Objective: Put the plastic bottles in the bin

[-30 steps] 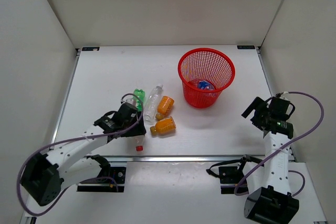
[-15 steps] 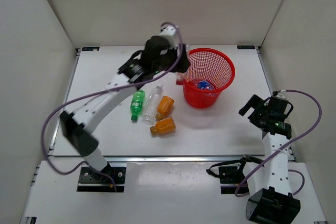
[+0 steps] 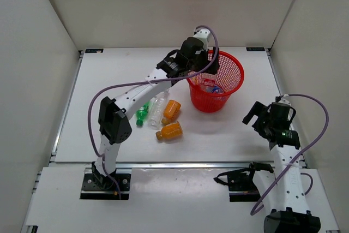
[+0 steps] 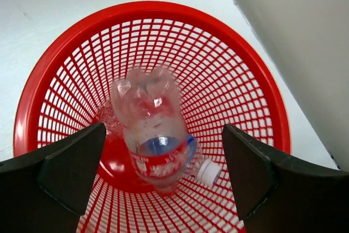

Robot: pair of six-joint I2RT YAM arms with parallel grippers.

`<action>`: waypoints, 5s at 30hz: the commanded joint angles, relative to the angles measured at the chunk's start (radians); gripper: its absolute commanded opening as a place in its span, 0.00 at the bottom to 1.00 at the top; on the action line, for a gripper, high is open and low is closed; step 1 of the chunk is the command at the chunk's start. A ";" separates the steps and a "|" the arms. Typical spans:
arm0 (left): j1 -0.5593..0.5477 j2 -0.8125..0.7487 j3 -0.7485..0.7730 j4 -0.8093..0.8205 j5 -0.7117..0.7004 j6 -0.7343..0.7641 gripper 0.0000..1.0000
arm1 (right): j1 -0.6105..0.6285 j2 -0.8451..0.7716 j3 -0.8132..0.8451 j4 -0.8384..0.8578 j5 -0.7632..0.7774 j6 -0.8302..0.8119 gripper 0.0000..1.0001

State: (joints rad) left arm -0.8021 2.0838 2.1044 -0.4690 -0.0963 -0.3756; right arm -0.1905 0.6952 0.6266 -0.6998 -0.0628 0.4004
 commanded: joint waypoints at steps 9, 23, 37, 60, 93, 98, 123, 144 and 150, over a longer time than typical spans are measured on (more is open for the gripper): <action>0.029 -0.730 -0.803 -0.108 -0.101 -0.011 0.99 | 0.143 0.059 0.392 -0.147 0.215 -0.144 0.99; 0.369 -1.379 -1.221 -0.506 -0.040 -0.197 0.99 | 1.168 0.730 0.867 -0.135 0.347 -0.078 0.99; 0.354 -1.423 -1.178 -0.606 -0.065 -0.151 0.99 | 1.189 0.992 0.614 0.295 -0.109 -0.755 0.99; 0.369 -1.372 -1.189 -0.539 -0.074 -0.121 0.99 | 1.286 0.864 0.390 0.427 0.020 -0.626 0.38; 0.218 -0.862 -1.060 -0.145 0.116 0.032 0.99 | 0.418 0.586 0.782 0.083 0.143 -0.236 0.99; 0.179 -0.702 -0.991 -0.047 0.185 0.081 0.99 | 0.119 0.390 0.555 0.049 0.011 -0.146 0.99; 0.075 -0.269 -0.859 0.125 -0.016 0.150 0.99 | -0.109 0.104 0.220 -0.029 -0.043 -0.167 0.99; 0.101 -0.760 -0.729 0.010 -0.086 0.083 0.71 | -0.052 0.041 0.038 0.034 -0.048 -0.045 1.00; 0.023 -0.558 -0.434 0.101 -0.040 0.150 0.74 | 0.023 0.053 0.038 0.080 -0.051 -0.047 0.99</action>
State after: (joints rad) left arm -0.7326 1.3911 1.5871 -0.4076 -0.1658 -0.2619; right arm -0.1932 0.7467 0.6537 -0.6891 -0.1135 0.3416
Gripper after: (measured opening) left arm 0.739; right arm 0.992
